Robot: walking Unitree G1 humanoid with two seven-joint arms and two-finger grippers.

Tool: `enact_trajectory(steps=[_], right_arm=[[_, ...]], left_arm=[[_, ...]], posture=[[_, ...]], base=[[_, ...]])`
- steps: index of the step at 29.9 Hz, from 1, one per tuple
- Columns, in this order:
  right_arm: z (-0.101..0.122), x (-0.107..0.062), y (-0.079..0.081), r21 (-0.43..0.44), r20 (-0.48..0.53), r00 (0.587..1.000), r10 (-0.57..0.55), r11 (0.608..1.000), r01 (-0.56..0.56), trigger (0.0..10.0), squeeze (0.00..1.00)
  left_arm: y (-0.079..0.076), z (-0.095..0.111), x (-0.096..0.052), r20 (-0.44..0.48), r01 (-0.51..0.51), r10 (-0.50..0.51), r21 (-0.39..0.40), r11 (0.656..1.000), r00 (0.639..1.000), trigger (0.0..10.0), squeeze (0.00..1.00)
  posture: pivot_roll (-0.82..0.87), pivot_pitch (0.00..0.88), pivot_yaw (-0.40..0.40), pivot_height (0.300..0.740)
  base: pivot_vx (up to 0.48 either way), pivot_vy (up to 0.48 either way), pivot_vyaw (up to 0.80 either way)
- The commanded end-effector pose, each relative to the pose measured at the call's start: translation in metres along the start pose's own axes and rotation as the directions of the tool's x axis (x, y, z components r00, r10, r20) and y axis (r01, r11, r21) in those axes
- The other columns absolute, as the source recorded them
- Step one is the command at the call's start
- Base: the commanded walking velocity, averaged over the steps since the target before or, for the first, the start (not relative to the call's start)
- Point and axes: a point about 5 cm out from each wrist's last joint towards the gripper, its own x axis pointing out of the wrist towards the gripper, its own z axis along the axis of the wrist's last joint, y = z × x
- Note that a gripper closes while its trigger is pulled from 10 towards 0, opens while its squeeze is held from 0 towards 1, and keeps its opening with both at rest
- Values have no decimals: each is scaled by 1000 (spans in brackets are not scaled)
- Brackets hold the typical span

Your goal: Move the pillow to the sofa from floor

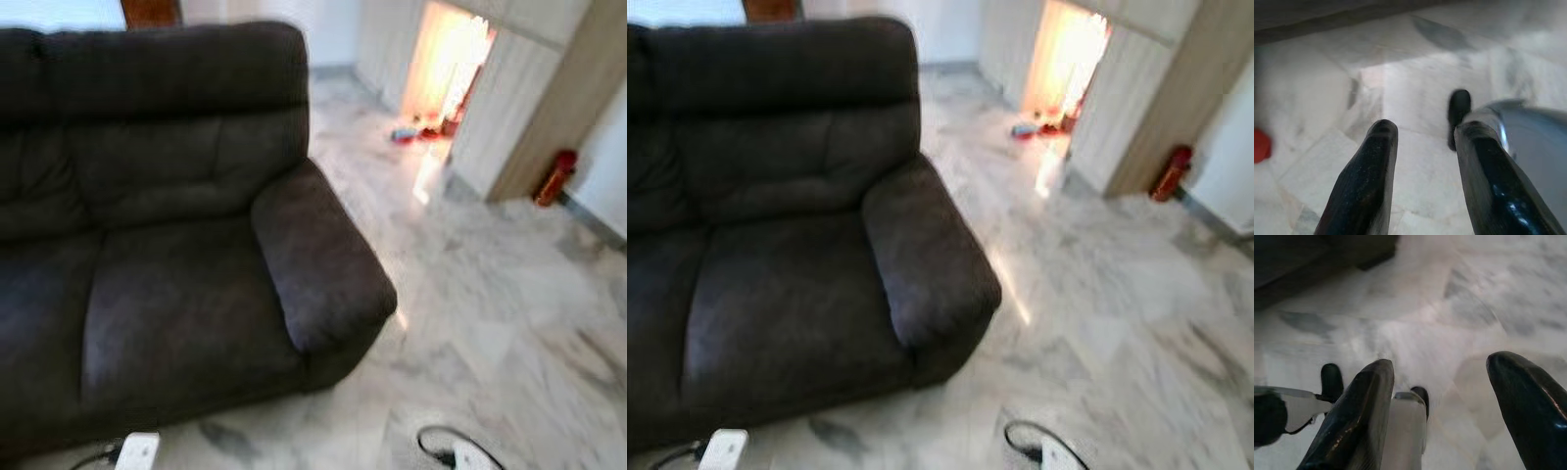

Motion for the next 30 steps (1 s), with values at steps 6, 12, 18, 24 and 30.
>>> enact_trajectory(steps=[6,12,18,24,30], right_arm=[[-6,-1,0,-23,-25,1000,1,1000,-2,10000,0],[-6,0,4,-62,-42,999,12,998,-15,10000,0],[0,1,3,-17,-14,1000,6,1000,-6,10000,0],[9,0,-9,58,27,999,-41,998,39,10000,0],[16,-4,-29,81,46,994,-103,992,99,10000,0]], left_arm=[[2,-2,0,-11,-23,23,-20,1000,1000,10000,0],[6,-3,-1,-9,-60,59,-69,996,998,10000,0],[3,1,0,-8,-47,47,-69,997,999,10000,0],[-11,8,3,4,-2,2,-39,999,1000,10000,0],[-34,14,7,24,68,-68,14,998,997,10000,0]], posture=[[106,0,-101,740],[178,0,-175,740],[150,0,-144,740],[37,0,-69,740],[-94,0,9,740]], base=[[0,0,800],[0,0,800],[0,0,103],[0,0,0],[0,0,0]])
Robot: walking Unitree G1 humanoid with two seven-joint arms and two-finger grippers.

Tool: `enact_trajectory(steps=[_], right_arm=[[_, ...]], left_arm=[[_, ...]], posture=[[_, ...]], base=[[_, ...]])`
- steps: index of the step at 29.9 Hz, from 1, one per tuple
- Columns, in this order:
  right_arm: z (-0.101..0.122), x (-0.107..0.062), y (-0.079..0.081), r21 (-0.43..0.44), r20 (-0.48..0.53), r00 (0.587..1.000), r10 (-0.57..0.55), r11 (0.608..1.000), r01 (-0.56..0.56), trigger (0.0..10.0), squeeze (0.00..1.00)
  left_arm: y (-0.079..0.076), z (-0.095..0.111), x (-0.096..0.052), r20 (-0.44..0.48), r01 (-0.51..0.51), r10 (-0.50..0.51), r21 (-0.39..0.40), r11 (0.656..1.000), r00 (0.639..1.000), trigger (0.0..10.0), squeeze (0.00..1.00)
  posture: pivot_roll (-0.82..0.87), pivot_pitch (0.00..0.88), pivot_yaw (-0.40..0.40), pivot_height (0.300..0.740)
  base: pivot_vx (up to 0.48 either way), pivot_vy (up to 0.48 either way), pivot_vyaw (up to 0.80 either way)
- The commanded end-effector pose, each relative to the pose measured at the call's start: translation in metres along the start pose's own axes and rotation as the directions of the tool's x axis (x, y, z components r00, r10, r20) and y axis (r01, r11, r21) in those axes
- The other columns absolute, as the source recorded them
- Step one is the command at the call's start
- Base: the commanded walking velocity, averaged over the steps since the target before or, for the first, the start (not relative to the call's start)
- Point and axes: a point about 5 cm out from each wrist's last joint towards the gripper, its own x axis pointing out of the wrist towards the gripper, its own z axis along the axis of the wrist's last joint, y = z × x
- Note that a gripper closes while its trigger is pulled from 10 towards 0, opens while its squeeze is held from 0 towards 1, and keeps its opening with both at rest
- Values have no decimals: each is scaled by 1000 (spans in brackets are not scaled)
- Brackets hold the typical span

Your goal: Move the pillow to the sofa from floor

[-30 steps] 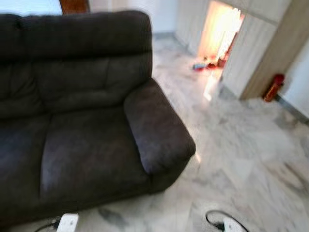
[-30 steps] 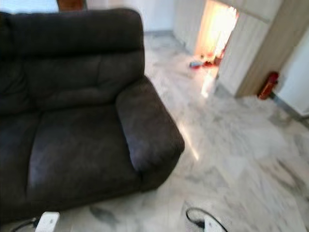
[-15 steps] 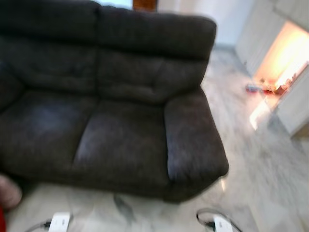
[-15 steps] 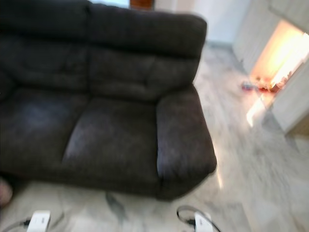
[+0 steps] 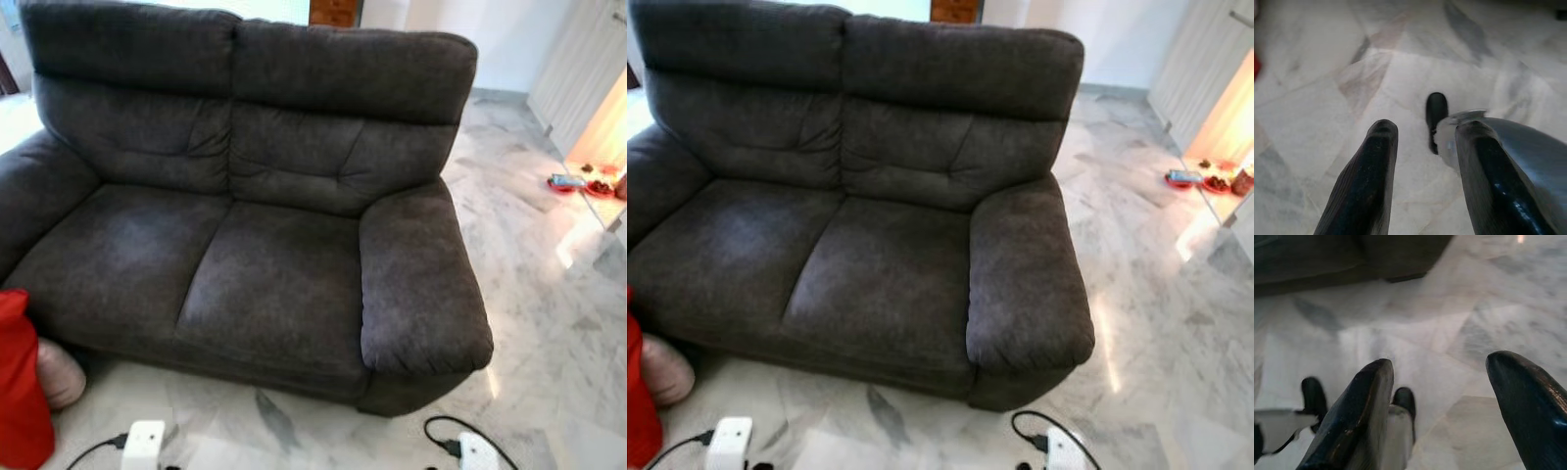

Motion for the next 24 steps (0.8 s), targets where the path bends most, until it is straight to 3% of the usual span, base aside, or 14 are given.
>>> enact_trajectory(steps=[1,2,3,5,6,9,14,15,24], right_arm=[[1,0,-3,11,7,1000,-15,1000,15,10000,0],[1,0,-3,13,7,1000,-16,1000,16,10000,0],[0,0,-3,32,7,999,-32,999,31,10000,0],[0,0,-3,32,7,999,-32,999,31,10000,0],[0,0,-2,60,11,999,-39,997,38,10000,0],[-1,0,2,47,-1,1000,-27,999,27,10000,0],[-4,1,6,31,-27,1000,-11,999,11,10000,0],[-7,1,10,16,-37,999,-5,1000,6,10000,0],[-6,2,17,55,-12,1000,-6,998,6,10000,0]], left_arm=[[-2,4,1,1,16,-16,62,998,1000,10000,0],[-2,4,1,0,18,-18,70,997,1000,10000,0],[-30,27,6,67,74,-83,127,989,994,10000,0],[-30,27,6,67,74,-83,127,989,994,10000,0],[-43,43,8,94,105,-119,140,985,989,10000,0],[-41,54,8,109,98,-116,158,983,987,10000,0],[-37,57,8,137,77,-93,117,990,986,10000,0],[-34,53,8,135,59,-72,94,994,988,10000,0],[-25,31,6,89,21,-25,37,999,996,10000,0]], posture=[[-123,0,40,740],[-135,0,49,740],[-168,0,63,740],[-168,0,63,740],[-187,0,54,740],[-162,0,6,740],[-131,0,-29,740],[-66,0,-63,740],[-9,0,-49,740]], base=[[0,0,0],[0,0,0],[0,0,0],[0,0,0],[0,0,0],[0,0,0],[0,0,0],[0,0,0],[0,0,0]])
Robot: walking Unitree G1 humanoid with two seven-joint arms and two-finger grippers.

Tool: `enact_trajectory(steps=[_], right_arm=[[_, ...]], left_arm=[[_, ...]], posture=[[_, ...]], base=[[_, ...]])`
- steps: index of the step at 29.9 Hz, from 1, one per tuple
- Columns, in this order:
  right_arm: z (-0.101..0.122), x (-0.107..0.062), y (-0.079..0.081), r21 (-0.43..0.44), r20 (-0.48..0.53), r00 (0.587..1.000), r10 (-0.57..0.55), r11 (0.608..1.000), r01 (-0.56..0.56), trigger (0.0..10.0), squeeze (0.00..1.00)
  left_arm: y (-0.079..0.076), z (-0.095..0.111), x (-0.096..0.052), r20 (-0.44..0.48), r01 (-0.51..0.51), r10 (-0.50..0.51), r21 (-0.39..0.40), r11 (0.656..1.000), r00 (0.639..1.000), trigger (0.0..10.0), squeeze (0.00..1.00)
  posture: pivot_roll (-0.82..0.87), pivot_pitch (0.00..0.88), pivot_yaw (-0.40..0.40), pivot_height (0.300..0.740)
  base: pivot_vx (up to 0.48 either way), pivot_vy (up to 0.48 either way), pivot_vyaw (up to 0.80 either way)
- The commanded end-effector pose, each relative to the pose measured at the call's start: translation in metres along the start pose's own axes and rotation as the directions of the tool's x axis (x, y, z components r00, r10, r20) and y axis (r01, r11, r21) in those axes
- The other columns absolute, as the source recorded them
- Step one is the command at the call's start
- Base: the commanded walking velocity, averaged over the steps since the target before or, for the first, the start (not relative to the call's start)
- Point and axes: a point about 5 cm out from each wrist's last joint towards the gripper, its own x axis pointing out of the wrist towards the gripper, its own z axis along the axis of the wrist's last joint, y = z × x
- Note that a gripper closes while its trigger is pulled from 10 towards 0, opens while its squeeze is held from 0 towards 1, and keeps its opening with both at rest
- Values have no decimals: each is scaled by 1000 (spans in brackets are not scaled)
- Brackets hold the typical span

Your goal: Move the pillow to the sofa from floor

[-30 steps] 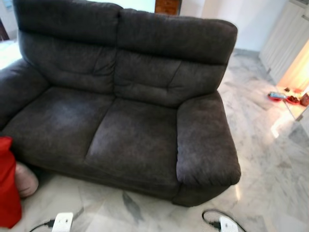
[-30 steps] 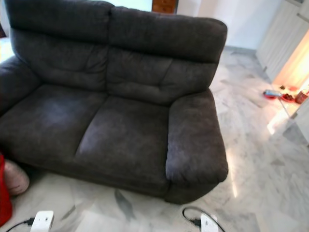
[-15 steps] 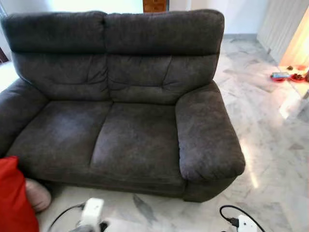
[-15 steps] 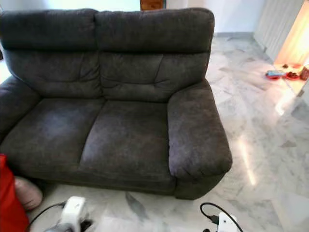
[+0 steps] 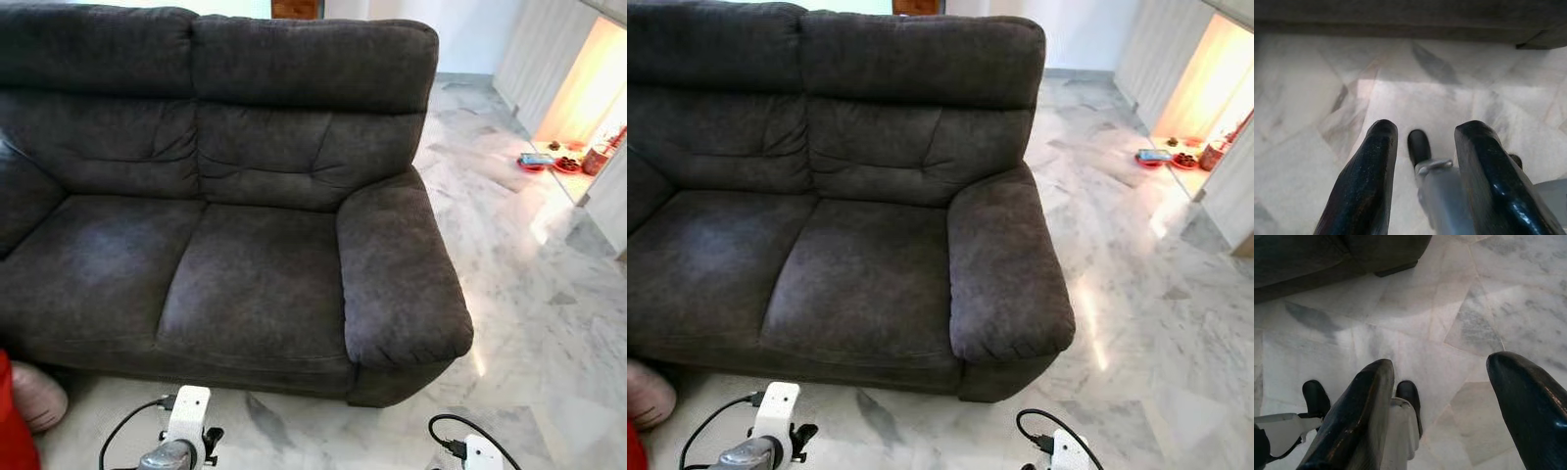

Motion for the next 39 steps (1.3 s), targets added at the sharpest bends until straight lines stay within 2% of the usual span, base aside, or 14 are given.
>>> enact_trajectory(steps=[1,4,15,21,31,36,39], right_arm=[[5,0,3,27,41,999,3,1000,-4,10000,0],[5,0,8,50,64,998,11,999,-14,10000,0],[-2,0,7,89,47,999,2,996,-7,10000,0],[-6,-1,5,86,33,999,1,996,-4,10000,0],[-7,-1,3,85,36,999,-4,996,1,10000,0],[-7,-1,3,86,35,999,-4,996,1,10000,0],[-6,-1,3,54,40,999,4,998,-7,10000,0]], left_arm=[[5,-8,-2,-29,-20,20,-11,1000,999,10000,0],[11,-16,-4,-48,-37,36,-21,999,998,10000,0],[19,-27,-8,-80,-48,48,-7,999,996,10000,0],[25,-30,-10,-84,-57,56,-8,998,995,10000,0],[40,-47,-17,-135,-90,87,-14,996,987,10000,0],[40,-48,-17,-142,-92,89,-14,996,986,10000,0],[40,-48,-17,-145,-91,88,-14,996,986,10000,0]], posture=[[-3,0,-46,740],[0,0,-33,740],[-32,0,-7,740],[-29,0,-9,740],[-26,0,-12,740],[-26,0,-12,740],[-27,0,-13,740]], base=[[0,0,0],[0,0,0],[0,0,0],[0,0,-667],[0,110,0],[0,275,0],[0,92,0]])
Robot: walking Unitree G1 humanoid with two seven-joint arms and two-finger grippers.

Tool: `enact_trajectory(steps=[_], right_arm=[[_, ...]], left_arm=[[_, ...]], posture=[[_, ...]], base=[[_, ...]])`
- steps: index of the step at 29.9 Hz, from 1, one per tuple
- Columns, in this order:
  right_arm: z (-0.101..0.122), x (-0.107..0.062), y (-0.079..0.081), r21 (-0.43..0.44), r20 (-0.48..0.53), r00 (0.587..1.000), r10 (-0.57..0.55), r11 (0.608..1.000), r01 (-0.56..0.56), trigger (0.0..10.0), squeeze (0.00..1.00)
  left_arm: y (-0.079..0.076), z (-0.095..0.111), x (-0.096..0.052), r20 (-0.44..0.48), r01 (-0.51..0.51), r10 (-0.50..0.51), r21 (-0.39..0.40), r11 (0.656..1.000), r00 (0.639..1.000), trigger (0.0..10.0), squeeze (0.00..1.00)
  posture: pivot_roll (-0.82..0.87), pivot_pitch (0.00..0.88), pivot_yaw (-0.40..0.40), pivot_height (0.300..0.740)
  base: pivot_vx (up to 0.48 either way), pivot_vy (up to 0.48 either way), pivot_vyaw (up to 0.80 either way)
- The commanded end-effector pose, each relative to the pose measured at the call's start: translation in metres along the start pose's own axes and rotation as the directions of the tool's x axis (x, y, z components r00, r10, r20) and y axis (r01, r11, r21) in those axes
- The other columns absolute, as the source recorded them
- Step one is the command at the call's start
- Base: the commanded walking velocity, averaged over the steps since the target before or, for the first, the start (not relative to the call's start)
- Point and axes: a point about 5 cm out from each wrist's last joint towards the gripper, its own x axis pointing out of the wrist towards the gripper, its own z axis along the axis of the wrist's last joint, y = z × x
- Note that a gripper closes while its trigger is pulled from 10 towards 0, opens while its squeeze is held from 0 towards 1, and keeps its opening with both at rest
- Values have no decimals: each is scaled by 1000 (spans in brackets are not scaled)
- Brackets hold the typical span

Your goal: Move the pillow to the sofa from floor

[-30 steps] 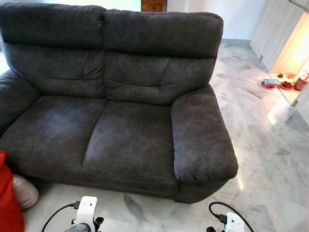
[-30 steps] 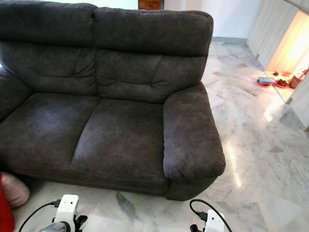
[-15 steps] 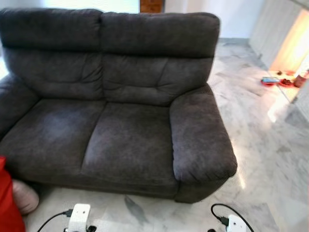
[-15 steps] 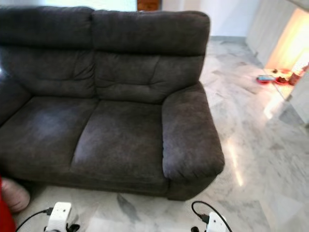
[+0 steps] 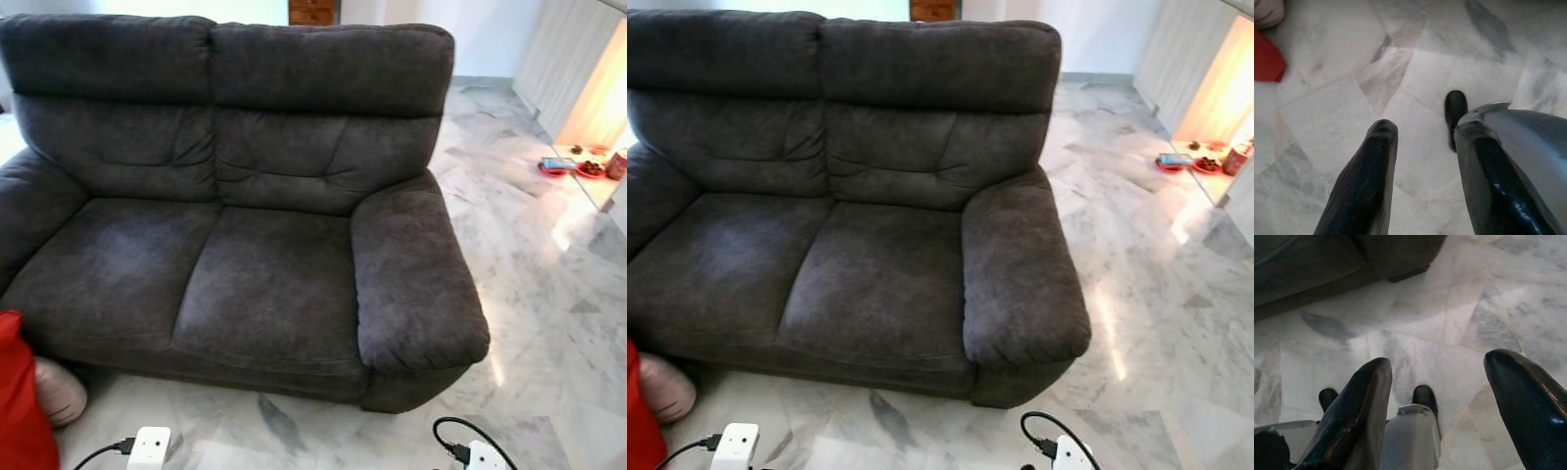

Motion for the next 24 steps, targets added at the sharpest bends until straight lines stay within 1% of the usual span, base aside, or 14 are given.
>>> enact_trajectory(steps=[1,2,4,9,10,11,13,18,21,24], right_arm=[[2,0,1,-27,16,1000,7,1000,-7,10000,0],[2,0,1,-28,19,1000,7,1000,-6,10000,0],[1,0,1,-23,15,1000,8,1000,-7,10000,0],[0,0,0,-11,10,1000,10,1000,-10,10000,0],[-2,-1,-1,13,5,1000,8,1000,-8,10000,0],[-2,-1,-1,17,4,1000,7,1000,-7,10000,0],[-2,-1,-2,-2,3,1000,12,1000,-12,10000,0],[-3,-1,-4,-10,-1,1000,12,1000,-12,10000,0],[-5,-3,-11,8,-9,1000,4,1000,-4,10000,0],[-5,-3,-13,7,-8,1000,3,1000,-2,10000,0]], left_arm=[[2,-5,-1,-24,-6,6,0,1000,1000,10000,0],[2,-5,-1,-24,-6,6,-1,1000,1000,10000,0],[2,-6,-1,-25,-5,5,-1,1000,1000,10000,0],[0,-8,-1,-29,-3,3,0,1000,1000,10000,0],[1,-9,-1,-30,-3,3,0,1000,1000,10000,0],[1,-9,-1,-30,-3,3,0,1000,1000,10000,0],[4,-10,-2,-32,-5,5,-1,1000,999,10000,0],[9,-11,-3,-31,-11,11,-2,1000,999,10000,0],[11,-11,-3,-29,-12,12,-2,1000,999,10000,0],[11,-10,-3,-26,-10,10,-1,1000,1000,10000,0]], posture=[[-28,0,-11,740],[-28,0,-11,740],[-28,0,-12,740],[-27,0,-13,740],[-27,0,-13,740],[-27,0,-13,740],[-26,0,-13,740],[-24,0,-13,740],[-26,0,-12,740],[-25,0,-13,740]], base=[[0,0,0],[0,0,0],[0,0,800],[0,286,593],[0,292,0],[0,292,0],[0,287,0],[0,286,0],[0,0,0],[0,0,0]])
